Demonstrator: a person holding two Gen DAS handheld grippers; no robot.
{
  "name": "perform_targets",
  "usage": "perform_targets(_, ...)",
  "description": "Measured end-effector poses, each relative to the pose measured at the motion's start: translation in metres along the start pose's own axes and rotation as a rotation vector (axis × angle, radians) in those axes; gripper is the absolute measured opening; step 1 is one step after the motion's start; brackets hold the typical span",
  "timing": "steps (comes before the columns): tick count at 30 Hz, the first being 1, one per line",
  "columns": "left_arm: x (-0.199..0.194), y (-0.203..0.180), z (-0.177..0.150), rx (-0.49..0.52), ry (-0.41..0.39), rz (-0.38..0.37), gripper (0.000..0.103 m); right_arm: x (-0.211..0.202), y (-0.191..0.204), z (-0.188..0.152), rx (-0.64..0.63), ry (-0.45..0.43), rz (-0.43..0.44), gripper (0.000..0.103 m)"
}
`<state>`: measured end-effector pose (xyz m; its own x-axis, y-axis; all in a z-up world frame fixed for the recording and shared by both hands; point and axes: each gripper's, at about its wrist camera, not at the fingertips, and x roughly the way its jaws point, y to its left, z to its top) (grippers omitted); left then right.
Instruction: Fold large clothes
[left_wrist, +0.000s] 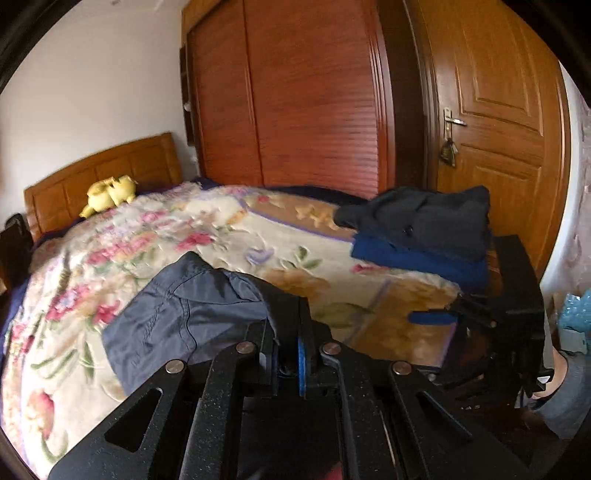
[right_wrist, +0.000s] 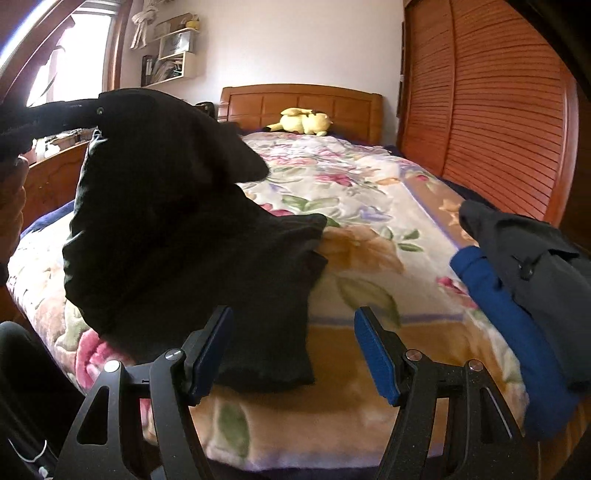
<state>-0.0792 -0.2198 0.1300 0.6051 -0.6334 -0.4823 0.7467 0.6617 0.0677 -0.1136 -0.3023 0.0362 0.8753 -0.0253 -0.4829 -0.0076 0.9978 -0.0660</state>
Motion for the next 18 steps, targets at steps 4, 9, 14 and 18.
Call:
perform_targets(4,0.005,0.0,-0.004,-0.002,0.059,0.015,0.018,0.0,-0.002,0.0,0.016,0.01,0.0,0.07)
perform_targets(9,-0.02,0.012,-0.001,-0.043,0.008,-0.004,0.047,0.0,0.001,0.006,0.016,0.002,0.003,0.07)
perform_targets(14,-0.053,0.04,-0.012,-0.071,-0.052,0.089,0.078,0.0,0.006,0.02,0.01,-0.03,0.016,0.07)
perform_targets(18,-0.07,0.078,-0.033,-0.129,-0.065,0.162,0.08,0.007,0.014,0.04,-0.007,-0.058,0.042,0.07)
